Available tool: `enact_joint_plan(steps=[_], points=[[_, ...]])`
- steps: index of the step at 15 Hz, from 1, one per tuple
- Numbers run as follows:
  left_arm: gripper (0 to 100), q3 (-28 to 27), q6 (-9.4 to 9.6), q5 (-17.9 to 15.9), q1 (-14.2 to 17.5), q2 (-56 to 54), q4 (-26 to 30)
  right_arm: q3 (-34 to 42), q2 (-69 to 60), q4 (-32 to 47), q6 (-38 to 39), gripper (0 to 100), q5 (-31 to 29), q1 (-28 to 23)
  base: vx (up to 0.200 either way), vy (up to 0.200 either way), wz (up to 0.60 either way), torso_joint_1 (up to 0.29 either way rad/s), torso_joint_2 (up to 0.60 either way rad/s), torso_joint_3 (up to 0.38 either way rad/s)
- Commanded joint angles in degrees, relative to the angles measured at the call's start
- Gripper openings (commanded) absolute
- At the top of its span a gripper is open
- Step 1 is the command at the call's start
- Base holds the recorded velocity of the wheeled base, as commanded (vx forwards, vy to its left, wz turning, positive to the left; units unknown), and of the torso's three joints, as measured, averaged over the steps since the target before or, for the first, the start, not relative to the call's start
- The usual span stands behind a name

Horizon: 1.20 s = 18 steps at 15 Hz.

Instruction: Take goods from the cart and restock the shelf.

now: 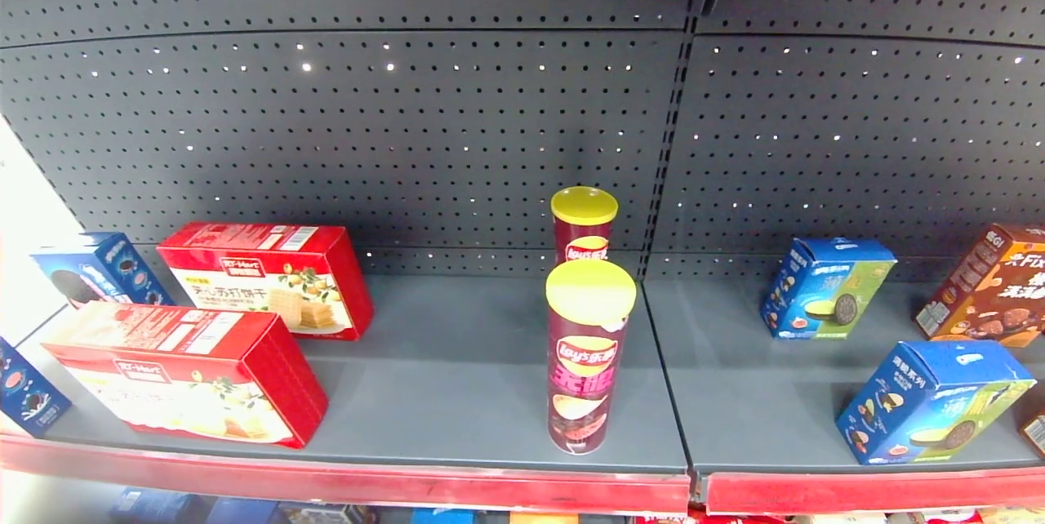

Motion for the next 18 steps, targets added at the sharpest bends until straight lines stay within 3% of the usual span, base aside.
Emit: enact_joint_plan(steps=[1,5,10,18], points=[[100,0.01,-0.08,0.04,0.0,0.17,-0.01,0.0,-0.02,-0.13,-0.01,100,-0.07,-0.02,0.0,0.0,0.0,0.0,0.0,0.0],[100,0.1,0.8,-0.13,0.0,0.17,-0.01,0.0,-0.02,-0.13,-0.01,100,-0.16,-0.02,0.0,0.0,0.0,0.0,0.0,0.0],[100,0.01,-0.25,0.13,0.0,0.17,-0.1,0.0,-0.02,-0.13,-0.01,100,-0.16,-0.02,0.0,0.0,0.0,0.0,0.0,0.0],[100,0.1,-0.25,0.13,0.0,0.17,-0.1,0.0,-0.02,-0.04,-0.01,100,0.01,-0.02,0.0,0.0,0.0,0.0,0.0,0.0]])
